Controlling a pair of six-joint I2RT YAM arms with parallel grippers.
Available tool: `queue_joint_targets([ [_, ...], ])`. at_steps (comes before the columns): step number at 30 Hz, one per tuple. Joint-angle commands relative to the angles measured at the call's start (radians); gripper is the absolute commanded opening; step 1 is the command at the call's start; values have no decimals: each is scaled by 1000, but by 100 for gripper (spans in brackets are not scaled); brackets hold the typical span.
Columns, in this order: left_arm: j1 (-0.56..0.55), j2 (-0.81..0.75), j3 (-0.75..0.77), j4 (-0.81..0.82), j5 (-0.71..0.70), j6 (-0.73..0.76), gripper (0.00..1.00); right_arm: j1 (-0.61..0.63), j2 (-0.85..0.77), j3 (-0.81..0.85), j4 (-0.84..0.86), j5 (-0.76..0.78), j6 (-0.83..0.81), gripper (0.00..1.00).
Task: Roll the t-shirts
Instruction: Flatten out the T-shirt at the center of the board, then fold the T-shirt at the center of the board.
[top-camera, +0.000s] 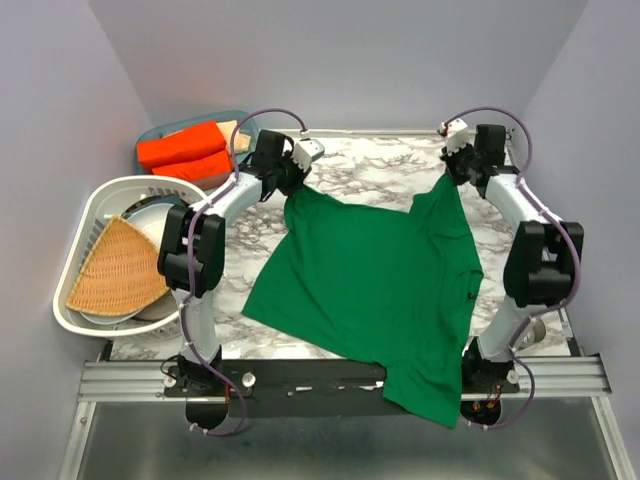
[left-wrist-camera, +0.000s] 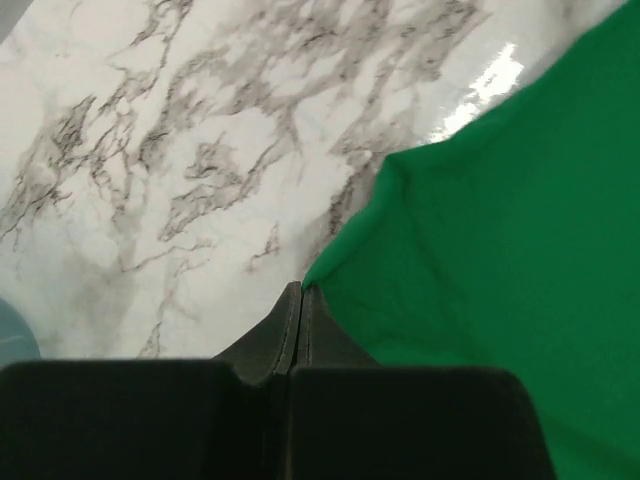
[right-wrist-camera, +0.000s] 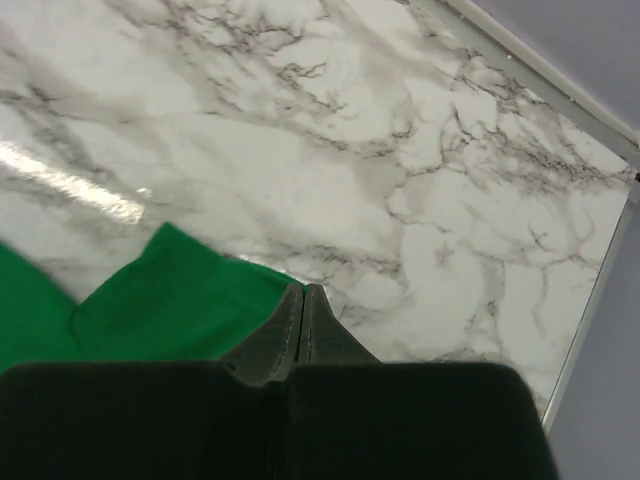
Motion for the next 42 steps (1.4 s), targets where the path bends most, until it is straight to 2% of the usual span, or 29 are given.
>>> queue_joint_targets([
  [1,33,92,147,55,-125,-48,0,-9,184,213,46,74,-87,0],
  [5,50,166,247,2,-170,-66,0,-9,343,414,-11,118,-63,0],
  [10,56,219,321,13,-179,-63,0,-9,530,702,-98,167,-44,0],
  [13,56,258,371,8,-168,-68,0,-9,593,822,-129,201,-47,0],
  [16,56,299,424,5,-183,-89,0,-9,635,852,-129,221,-46,0],
  [21,58,333,473,10,-199,-85,0,-9,601,798,-118,211,-40,1],
  [26,61,324,490,-24,-138,-79,0,-9,529,737,-166,188,-35,0],
  [32,70,224,398,-39,-55,-39,0,-9,373,605,-203,123,-38,0],
  [42,93,149,300,-91,-25,182,0,-11,121,272,-230,105,-66,1],
])
